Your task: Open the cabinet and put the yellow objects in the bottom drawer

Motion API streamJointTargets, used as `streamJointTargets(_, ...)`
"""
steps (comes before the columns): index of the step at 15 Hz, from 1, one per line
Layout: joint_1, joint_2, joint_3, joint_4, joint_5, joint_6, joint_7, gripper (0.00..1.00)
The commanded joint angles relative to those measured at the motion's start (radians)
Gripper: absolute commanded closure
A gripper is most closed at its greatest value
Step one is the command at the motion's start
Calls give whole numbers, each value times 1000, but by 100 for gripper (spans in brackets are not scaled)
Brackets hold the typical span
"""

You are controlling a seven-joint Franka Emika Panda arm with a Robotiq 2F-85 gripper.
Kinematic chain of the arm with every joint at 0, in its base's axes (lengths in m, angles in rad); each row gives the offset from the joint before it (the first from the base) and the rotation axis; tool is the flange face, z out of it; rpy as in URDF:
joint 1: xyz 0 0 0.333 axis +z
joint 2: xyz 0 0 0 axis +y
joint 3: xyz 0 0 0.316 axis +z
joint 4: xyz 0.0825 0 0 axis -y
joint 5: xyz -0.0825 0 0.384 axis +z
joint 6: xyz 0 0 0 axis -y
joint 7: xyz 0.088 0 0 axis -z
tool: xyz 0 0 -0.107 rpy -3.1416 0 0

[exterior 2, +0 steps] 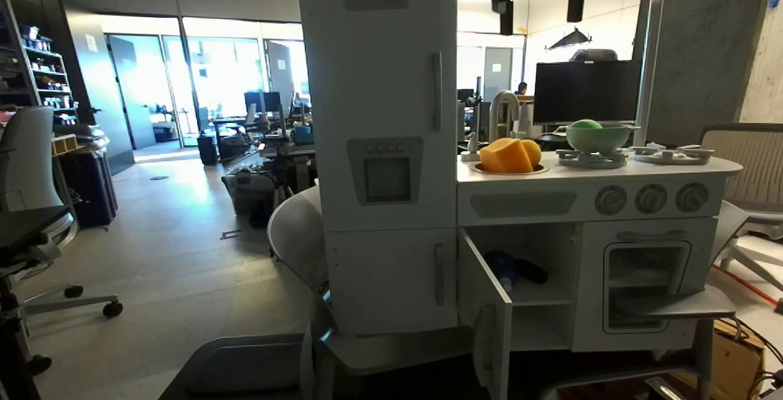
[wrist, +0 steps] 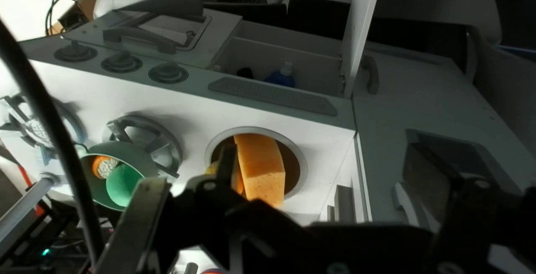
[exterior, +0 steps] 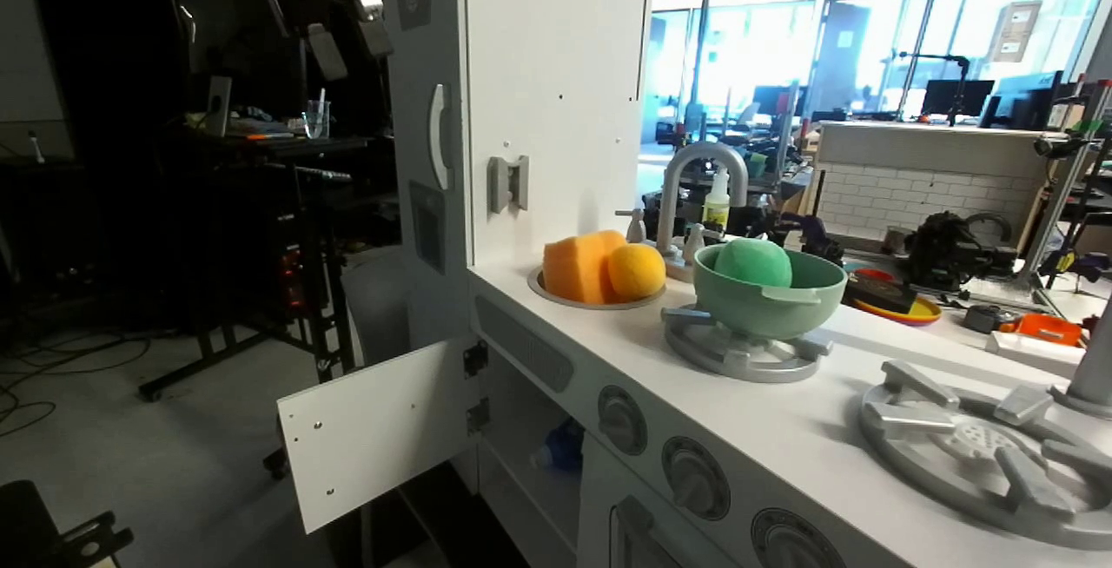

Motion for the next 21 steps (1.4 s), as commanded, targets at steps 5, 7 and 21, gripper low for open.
streamJointTargets(5,96,200,-55,154,-124,83,111,0)
streamJointTargets(7,127,239,-64,199,-114,71,111,0)
streamJointTargets(21,242,424,-171,384,-148,109,170,0)
